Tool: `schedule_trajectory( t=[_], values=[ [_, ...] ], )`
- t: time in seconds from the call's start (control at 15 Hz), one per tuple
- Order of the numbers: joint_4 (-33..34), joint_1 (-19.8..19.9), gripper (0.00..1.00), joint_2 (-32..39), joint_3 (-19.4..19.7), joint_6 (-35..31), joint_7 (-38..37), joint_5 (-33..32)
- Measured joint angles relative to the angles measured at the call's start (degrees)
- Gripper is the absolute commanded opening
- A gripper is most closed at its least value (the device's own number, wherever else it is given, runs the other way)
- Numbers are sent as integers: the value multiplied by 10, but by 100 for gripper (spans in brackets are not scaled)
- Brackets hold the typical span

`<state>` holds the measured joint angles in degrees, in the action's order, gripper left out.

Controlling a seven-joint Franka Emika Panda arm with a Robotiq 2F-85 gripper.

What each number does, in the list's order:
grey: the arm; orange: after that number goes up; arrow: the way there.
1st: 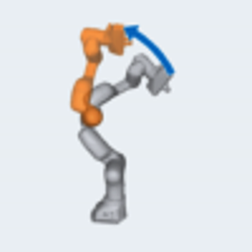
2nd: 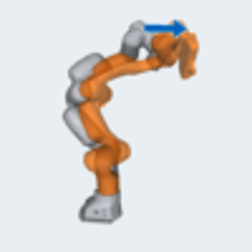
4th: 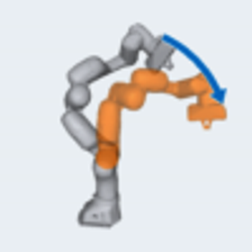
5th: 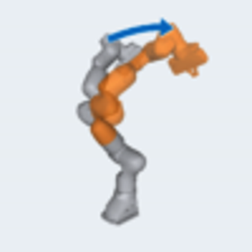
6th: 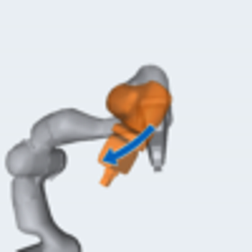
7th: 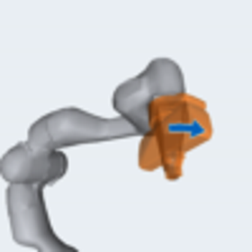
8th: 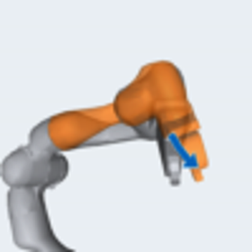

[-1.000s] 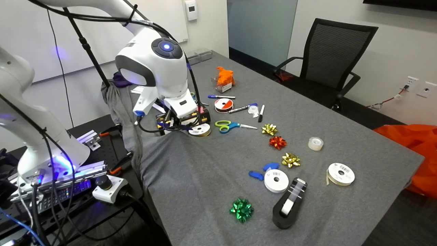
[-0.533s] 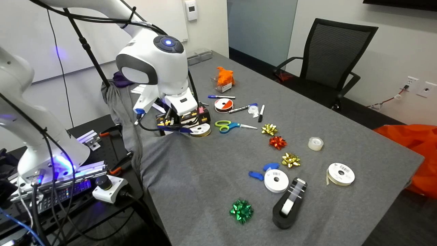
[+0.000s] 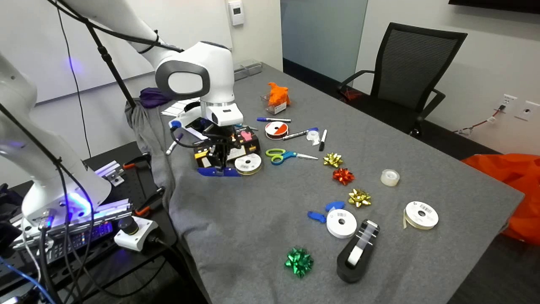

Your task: Put the blue object in the second container from the left.

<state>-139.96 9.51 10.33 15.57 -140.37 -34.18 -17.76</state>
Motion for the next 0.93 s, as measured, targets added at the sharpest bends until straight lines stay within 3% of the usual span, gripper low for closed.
schedule_trajectory(
  t=[0.27, 0.47, 0.67, 0.93],
  values=[
    [9, -25, 5, 25, 17, 0, -128, -106],
    [12, -28, 5, 43, 18, -23, -153, -103],
    [5, -16, 5, 46, 8, -80, -89, 12],
    [-5, 6, 5, 19, -30, -93, 51, 213]
  ],
)
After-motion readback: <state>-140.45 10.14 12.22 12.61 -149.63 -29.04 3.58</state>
